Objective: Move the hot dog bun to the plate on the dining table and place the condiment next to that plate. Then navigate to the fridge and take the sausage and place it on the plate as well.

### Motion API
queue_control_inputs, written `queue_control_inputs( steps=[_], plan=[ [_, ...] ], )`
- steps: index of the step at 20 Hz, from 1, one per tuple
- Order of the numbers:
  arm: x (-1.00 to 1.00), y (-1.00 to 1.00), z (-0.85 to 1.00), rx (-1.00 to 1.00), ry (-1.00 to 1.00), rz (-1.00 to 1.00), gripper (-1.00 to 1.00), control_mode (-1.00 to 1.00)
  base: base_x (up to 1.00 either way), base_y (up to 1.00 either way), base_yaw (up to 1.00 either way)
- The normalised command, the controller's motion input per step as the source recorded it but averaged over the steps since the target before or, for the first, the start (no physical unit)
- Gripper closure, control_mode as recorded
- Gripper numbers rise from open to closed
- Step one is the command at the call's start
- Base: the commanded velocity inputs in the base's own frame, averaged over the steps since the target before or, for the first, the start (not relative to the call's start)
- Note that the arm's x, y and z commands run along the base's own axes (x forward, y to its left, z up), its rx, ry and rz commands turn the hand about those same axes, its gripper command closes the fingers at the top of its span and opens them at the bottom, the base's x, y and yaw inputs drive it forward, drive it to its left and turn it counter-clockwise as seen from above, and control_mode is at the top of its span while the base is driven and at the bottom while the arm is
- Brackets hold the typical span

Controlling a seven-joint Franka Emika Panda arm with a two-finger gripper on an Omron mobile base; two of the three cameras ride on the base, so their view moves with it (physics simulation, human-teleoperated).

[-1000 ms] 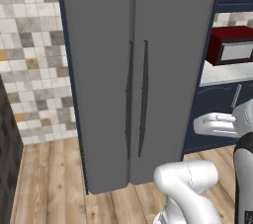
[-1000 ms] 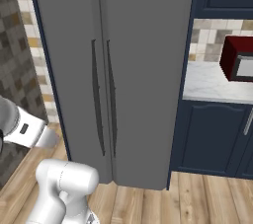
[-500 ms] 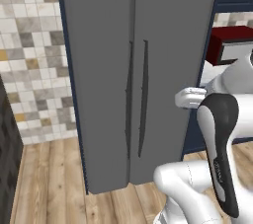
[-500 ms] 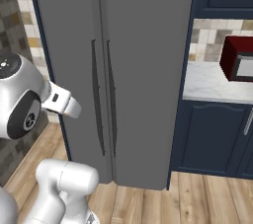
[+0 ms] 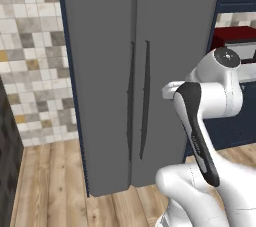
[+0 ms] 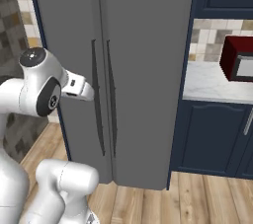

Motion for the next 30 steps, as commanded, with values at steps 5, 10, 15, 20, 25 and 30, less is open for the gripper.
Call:
queue_control_inputs(
  steps=[5,10,15,20,25,30],
  plan=[
    [0.68,0.00,-0.36,-0.10,0.00,0.12,-1.00,-1.00,0.00,0.00,0.00],
    [0.59,0.00,-0.31,-0.06,0.00,0.09,-1.00,-1.00,0.00,0.00,0.00],
    [0.56,0.00,-0.22,-0.01,0.00,0.05,-1.00,-1.00,0.00,0.00,0.00],
    [0.53,0.00,-0.21,0.00,0.00,0.03,-1.00,-1.00,0.00,0.00,0.00],
    [0.57,0.00,-0.17,0.00,0.00,0.00,-1.00,-1.00,0.00,0.00,0.00],
    [0.57,-0.06,-0.12,0.00,0.00,-0.03,-1.00,-1.00,0.00,0.00,0.00]
  ],
)
